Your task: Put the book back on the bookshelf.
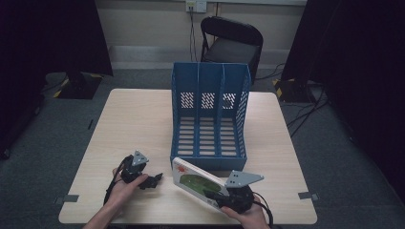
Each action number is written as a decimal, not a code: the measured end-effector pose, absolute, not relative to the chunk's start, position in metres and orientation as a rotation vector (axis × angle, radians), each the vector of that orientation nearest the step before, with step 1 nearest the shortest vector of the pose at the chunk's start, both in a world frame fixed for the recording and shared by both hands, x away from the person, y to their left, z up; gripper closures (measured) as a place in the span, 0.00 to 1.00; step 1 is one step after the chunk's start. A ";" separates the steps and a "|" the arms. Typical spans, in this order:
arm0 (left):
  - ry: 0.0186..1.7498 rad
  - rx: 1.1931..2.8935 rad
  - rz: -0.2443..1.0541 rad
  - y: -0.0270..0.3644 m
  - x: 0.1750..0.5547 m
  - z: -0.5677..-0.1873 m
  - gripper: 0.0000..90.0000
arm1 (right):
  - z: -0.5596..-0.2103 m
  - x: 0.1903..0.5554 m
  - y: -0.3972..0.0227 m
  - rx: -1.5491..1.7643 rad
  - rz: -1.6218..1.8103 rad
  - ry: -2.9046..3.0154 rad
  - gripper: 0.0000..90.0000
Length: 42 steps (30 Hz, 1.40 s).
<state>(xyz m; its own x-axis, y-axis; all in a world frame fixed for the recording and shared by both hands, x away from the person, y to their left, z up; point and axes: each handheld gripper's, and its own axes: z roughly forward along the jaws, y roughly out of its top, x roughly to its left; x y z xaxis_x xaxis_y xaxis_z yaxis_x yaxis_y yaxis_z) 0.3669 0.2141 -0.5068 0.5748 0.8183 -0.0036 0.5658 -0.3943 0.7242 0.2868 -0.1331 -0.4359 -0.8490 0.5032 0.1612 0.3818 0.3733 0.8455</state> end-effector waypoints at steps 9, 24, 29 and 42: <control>1.101 2.110 0.466 0.214 0.367 -0.507 0.05 | -0.430 0.283 -0.130 0.788 1.495 2.499 0.85; 1.101 2.118 0.466 0.213 0.367 -0.507 0.03 | -0.399 0.290 -0.149 0.836 1.547 2.345 0.85; 1.101 2.118 0.466 0.213 0.368 -0.507 0.03 | -0.389 0.294 -0.159 0.855 1.537 2.288 0.85; 1.102 2.120 0.465 0.213 0.368 -0.507 0.03 | -0.372 0.306 -0.180 0.929 1.502 2.176 0.85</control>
<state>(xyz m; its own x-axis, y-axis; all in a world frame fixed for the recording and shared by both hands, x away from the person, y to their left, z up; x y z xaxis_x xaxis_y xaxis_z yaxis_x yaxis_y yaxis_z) 0.3677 0.2128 -0.5068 0.5750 0.8182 -0.0011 0.5696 -0.3993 0.7185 0.3063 -0.1804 -0.3722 -0.7297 0.6782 0.0870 0.3218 0.2284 0.9188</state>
